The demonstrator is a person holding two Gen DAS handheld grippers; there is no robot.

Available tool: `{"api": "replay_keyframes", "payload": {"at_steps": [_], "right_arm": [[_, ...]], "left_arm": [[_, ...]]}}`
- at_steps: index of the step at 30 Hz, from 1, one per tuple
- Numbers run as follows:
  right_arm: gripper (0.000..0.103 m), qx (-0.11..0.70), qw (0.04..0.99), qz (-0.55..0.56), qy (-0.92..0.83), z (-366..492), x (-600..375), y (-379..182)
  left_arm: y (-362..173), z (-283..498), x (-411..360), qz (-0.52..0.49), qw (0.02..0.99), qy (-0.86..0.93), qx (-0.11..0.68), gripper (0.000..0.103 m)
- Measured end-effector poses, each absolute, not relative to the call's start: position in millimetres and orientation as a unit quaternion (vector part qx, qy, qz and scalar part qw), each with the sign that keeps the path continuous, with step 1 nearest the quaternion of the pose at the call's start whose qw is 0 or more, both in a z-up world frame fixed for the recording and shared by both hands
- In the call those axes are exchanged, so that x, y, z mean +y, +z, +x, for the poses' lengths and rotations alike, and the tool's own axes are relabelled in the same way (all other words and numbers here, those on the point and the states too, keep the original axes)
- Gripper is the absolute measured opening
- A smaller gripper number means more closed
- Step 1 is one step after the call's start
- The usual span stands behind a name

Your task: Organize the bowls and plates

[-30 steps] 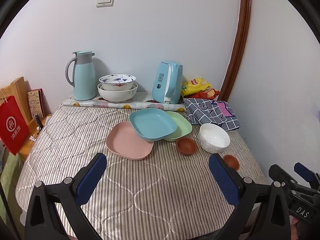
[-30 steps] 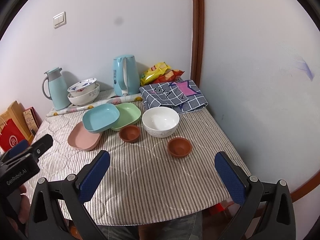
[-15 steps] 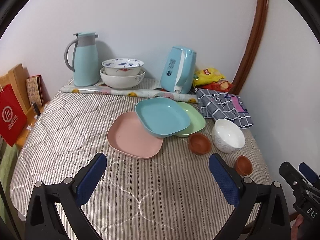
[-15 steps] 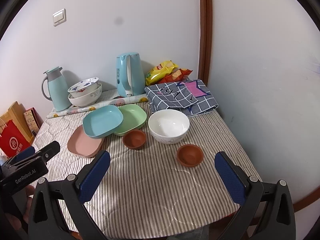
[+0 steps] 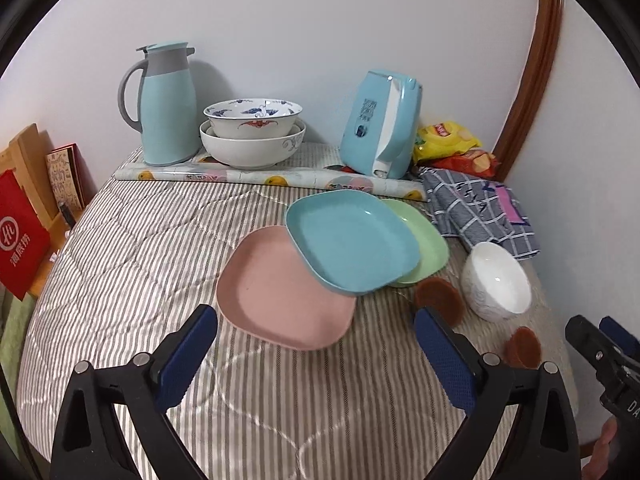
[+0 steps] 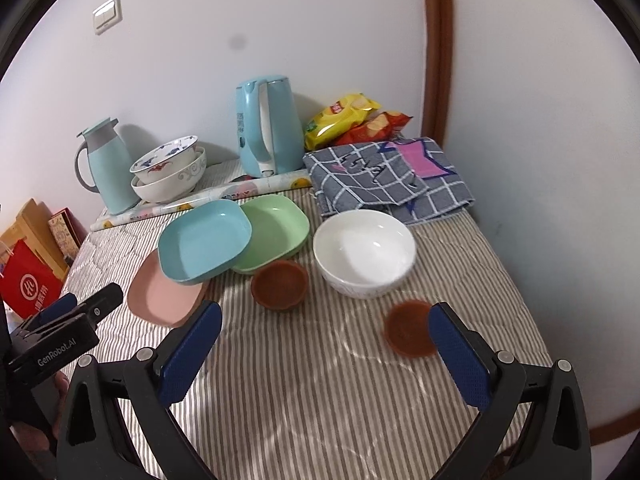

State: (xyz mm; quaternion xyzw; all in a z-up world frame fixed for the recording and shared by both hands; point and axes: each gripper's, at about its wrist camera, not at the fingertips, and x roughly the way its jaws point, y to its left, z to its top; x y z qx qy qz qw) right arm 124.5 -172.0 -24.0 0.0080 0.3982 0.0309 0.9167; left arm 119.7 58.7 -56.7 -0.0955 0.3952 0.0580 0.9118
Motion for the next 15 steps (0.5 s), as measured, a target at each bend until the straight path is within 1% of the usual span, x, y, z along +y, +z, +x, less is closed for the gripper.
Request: {"api": "replay_keyframes", "payload": {"at_steps": [5,8,9,10,11,13,15], "right_arm": [[0.093,0.417,0.908,0.003,0.046,152,-161,-38],[0.088,0.424,0.905,-0.001,0.049,164,-155,-45],[0.087,0.427,0.903,-0.002,0.052,169,-152,-47],[0.086,0.430,0.901,-0.003,0.055,174,-149,-49],[0.085,0.433,0.899,-0.004,0.058,179,-146,-51],[0.077,0.437,0.897,-0.012,0.065,188,-139,-55],[0.073,0.442,0.895,-0.017,0.065,198,-134,-58]], "left_arm": [[-66,142,65,-0.090,0.907,0.060,0.407,0.093],[-70,155,69,-0.085,0.905,0.060,0.412,0.088],[-72,160,72,-0.085,0.905,0.061,0.413,0.084],[-75,165,75,-0.088,0.903,0.060,0.415,0.078],[-76,168,77,-0.091,0.902,0.060,0.417,0.075],[-81,178,82,-0.095,0.900,0.059,0.422,0.073],[-86,187,86,-0.095,0.898,0.059,0.425,0.070]]}}
